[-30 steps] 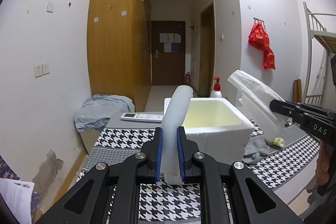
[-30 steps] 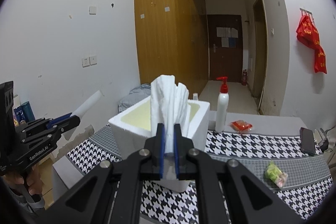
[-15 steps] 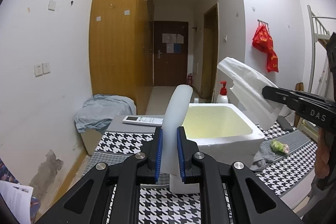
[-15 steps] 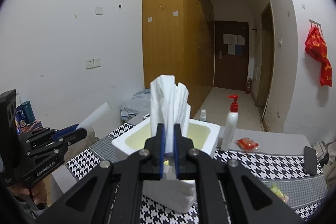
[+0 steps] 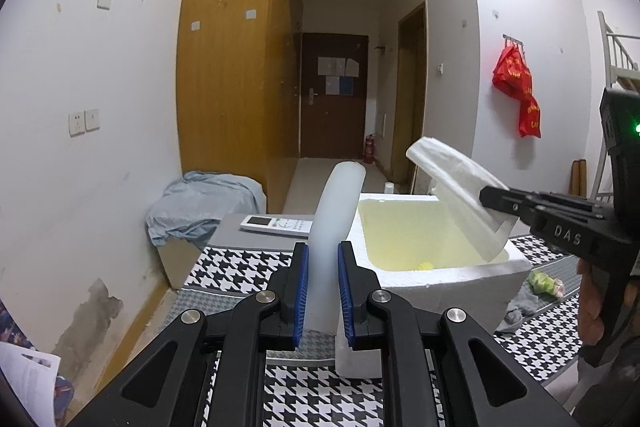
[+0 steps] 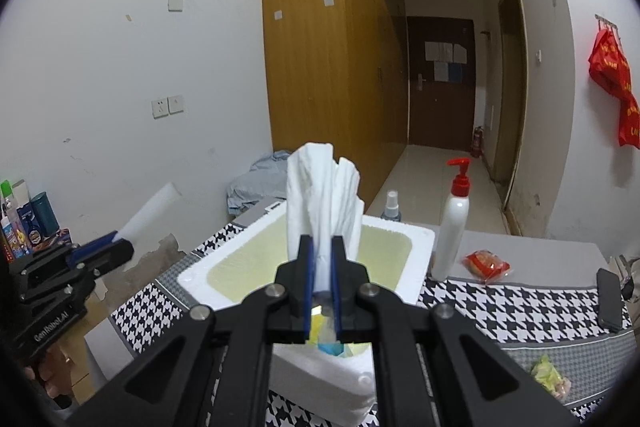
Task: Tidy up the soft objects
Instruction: 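Open the right gripper to drop the towels into the box, then lower the white tube into the box and open the left gripper, then withdraw both tools from the box toward the grey sock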
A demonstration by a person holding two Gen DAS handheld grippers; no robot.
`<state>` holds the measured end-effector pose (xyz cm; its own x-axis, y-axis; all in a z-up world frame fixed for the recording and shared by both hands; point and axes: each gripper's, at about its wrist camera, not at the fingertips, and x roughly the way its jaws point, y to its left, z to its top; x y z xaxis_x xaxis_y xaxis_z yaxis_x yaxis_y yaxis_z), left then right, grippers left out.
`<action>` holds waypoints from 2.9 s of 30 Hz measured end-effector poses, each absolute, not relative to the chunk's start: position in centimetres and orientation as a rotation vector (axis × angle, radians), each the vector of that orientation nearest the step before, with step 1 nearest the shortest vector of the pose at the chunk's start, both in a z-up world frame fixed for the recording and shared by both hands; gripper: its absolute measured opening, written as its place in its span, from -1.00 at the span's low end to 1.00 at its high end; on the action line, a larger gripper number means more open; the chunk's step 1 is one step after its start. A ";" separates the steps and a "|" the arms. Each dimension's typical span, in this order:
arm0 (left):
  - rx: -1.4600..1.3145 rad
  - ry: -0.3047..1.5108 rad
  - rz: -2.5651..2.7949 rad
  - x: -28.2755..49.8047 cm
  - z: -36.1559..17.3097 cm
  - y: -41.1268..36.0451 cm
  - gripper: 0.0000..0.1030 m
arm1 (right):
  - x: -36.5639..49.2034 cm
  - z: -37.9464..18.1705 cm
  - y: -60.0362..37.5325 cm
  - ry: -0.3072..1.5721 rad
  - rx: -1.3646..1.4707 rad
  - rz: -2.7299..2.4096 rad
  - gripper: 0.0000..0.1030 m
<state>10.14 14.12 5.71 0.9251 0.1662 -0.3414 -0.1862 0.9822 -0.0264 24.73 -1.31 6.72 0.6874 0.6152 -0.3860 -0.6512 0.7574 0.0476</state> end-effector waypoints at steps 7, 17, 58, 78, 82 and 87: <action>-0.066 0.349 0.170 10.8 5.5 14.0 -0.69 | 25.5 5.6 -0.4 0.429 -0.129 0.701 0.37; -0.053 0.348 0.156 11.6 5.9 13.9 -0.69 | 25.5 5.7 -1.4 0.425 -0.086 0.703 0.49; 0.000 0.416 -0.061 19.2 7.0 9.1 -0.62 | 21.6 4.4 -12.6 0.385 0.004 0.423 0.67; -0.008 0.373 -0.065 18.5 6.0 8.4 0.90 | 21.2 3.3 -14.6 0.421 -0.008 0.414 0.67; 0.000 0.344 -0.071 16.2 5.9 7.4 0.98 | 21.1 3.2 -15.0 0.419 -0.002 0.413 0.67; 0.001 0.279 -0.054 12.7 5.8 7.0 0.98 | 20.7 3.0 -15.2 0.407 -0.006 0.419 0.78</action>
